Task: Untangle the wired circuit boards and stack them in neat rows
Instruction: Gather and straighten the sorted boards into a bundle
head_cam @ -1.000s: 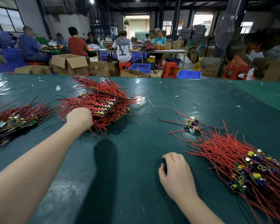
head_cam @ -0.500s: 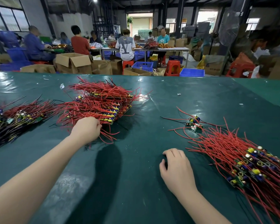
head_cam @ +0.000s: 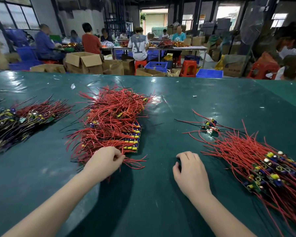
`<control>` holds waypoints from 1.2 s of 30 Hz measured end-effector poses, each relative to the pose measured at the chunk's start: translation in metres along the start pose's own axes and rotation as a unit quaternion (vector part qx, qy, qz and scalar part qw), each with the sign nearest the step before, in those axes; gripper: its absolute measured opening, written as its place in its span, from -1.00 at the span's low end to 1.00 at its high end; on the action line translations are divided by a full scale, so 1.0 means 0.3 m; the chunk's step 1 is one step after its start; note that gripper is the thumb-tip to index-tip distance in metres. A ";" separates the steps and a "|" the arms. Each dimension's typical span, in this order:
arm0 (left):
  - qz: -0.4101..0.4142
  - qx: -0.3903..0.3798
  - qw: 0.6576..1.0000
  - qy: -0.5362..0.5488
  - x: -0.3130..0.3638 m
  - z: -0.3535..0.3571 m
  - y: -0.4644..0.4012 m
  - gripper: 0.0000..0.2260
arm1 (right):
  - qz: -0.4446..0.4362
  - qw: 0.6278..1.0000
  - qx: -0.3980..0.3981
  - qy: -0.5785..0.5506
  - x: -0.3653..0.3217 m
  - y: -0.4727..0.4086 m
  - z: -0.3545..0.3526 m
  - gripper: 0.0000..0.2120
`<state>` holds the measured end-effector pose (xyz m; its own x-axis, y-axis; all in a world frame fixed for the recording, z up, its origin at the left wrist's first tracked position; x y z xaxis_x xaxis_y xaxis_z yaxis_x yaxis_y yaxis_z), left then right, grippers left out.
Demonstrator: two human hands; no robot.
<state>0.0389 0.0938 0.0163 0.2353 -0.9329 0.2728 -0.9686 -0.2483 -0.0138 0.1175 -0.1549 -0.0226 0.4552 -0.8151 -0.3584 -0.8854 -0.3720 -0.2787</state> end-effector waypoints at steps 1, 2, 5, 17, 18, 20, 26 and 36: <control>-0.013 -0.001 1.000 0.010 -0.004 0.007 0.008 -0.67 | 0.000 1.000 -0.001 0.000 0.001 0.000 -0.001 -0.80; -0.026 0.003 0.999 0.019 -0.007 0.012 0.015 -0.66 | 0.000 1.000 -0.001 -0.001 0.001 0.000 -0.001 -0.79; -0.049 0.021 0.998 0.025 -0.011 0.019 0.038 -0.67 | -0.001 1.000 0.000 -0.005 0.001 -0.001 -0.001 -0.80; -0.004 0.031 0.987 0.155 0.091 -0.023 0.152 -0.72 | 0.003 1.000 0.005 -0.004 0.000 0.002 0.004 -0.79; 0.005 0.014 0.989 0.147 0.099 -0.009 0.172 -0.72 | 0.003 1.000 0.005 -0.002 0.000 0.003 0.003 -0.79; 0.026 -0.005 0.989 0.145 0.111 0.022 0.213 -0.73 | 0.005 1.000 0.002 -0.002 -0.001 0.005 0.001 -0.78; 0.022 -0.011 0.958 0.287 0.152 0.047 0.267 -0.68 | -0.027 0.999 -0.006 -0.028 -0.024 0.018 -0.030 -0.81; 0.029 -0.041 0.900 0.433 0.317 -0.009 0.303 -0.68 | 0.146 0.881 -0.120 -0.433 -0.084 0.100 -0.072 -0.83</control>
<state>-0.0270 -0.0168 0.0437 0.0672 -0.3825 0.9215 -0.9883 -0.1521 0.0090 0.0774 -0.1550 -0.0027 0.0129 -0.2849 -0.9585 -0.9241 -0.3696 0.0974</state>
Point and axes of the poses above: each hand's wrist, its own y-axis away from the middle knuckle, its own z-axis out of the palm, x = y × z, the point moved 2 cm from there along -y, towards the middle knuckle, and after that the axes turned 6 degrees about -x, right-handed, at the moved point
